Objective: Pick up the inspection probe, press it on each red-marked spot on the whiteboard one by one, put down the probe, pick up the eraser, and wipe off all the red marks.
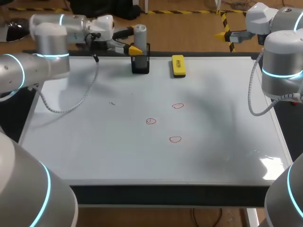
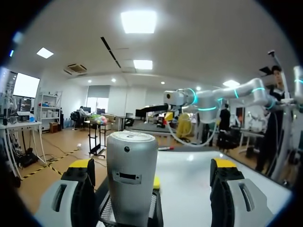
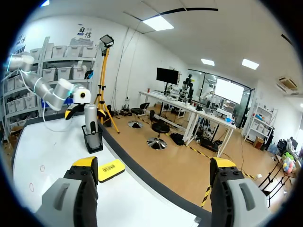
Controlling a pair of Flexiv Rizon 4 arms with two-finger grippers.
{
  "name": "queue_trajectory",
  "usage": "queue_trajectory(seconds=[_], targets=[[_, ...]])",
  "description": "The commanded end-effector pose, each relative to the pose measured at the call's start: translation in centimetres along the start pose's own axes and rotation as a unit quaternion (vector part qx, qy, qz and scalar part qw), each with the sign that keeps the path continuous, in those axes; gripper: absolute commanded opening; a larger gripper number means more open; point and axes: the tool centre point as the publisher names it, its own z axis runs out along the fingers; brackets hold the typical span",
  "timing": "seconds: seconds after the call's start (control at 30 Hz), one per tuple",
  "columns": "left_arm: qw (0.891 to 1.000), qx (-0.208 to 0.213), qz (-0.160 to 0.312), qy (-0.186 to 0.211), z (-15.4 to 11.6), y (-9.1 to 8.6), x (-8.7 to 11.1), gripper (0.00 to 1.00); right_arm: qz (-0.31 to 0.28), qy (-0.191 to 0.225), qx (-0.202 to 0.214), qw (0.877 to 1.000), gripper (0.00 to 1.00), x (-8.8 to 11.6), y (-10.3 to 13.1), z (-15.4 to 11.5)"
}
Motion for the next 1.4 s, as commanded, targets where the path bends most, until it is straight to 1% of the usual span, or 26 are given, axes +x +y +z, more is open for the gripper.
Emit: queue_trajectory(seconds=[0.03, 0.23, 0.5, 0.77, 0.93, 1.1, 1.23, 1.4], targets=[[1.000, 0.001, 0.003, -0.025, 0.5, 0.0, 0.8, 1.00, 0.000, 0.000, 0.001, 1.000, 1.00, 0.0, 0.0, 0.0], [0.999, 0.003, -0.001, -0.041, 0.6, 0.7, 1.0, 1.00, 0.000, 0.000, 0.001, 1.000, 1.00, 0.0, 0.0, 0.0], [0.999, 0.005, -0.005, -0.048, 0.8, 1.8, 1.2, 1.00, 0.000, 0.000, 0.001, 1.000, 1.00, 0.0, 0.0, 0.0], [0.999, 0.005, -0.006, -0.053, 1.0, 2.1, 1.1, 1.00, 0.000, 0.000, 0.001, 1.000, 1.00, 0.0, 0.0, 0.0], [0.999, 0.006, -0.003, -0.054, 0.9, 2.2, 0.7, 1.00, 0.000, 0.000, 0.001, 1.000, 1.00, 0.0, 0.0, 0.0], [0.999, 0.009, 0.000, -0.049, 1.0, 2.4, 0.1, 1.00, 0.000, 0.000, 0.001, 1.000, 1.00, 0.0, 0.0, 0.0], [0.999, 0.016, 0.003, -0.036, 1.1, 2.5, -0.5, 1.00, 0.000, 0.000, 0.001, 1.000, 1.00, 0.0, 0.0, 0.0], [1.000, 0.012, 0.004, -0.027, 1.0, 2.5, -1.1, 1.00, 0.000, 0.000, 0.001, 1.000, 1.00, 0.0, 0.0, 0.0]])
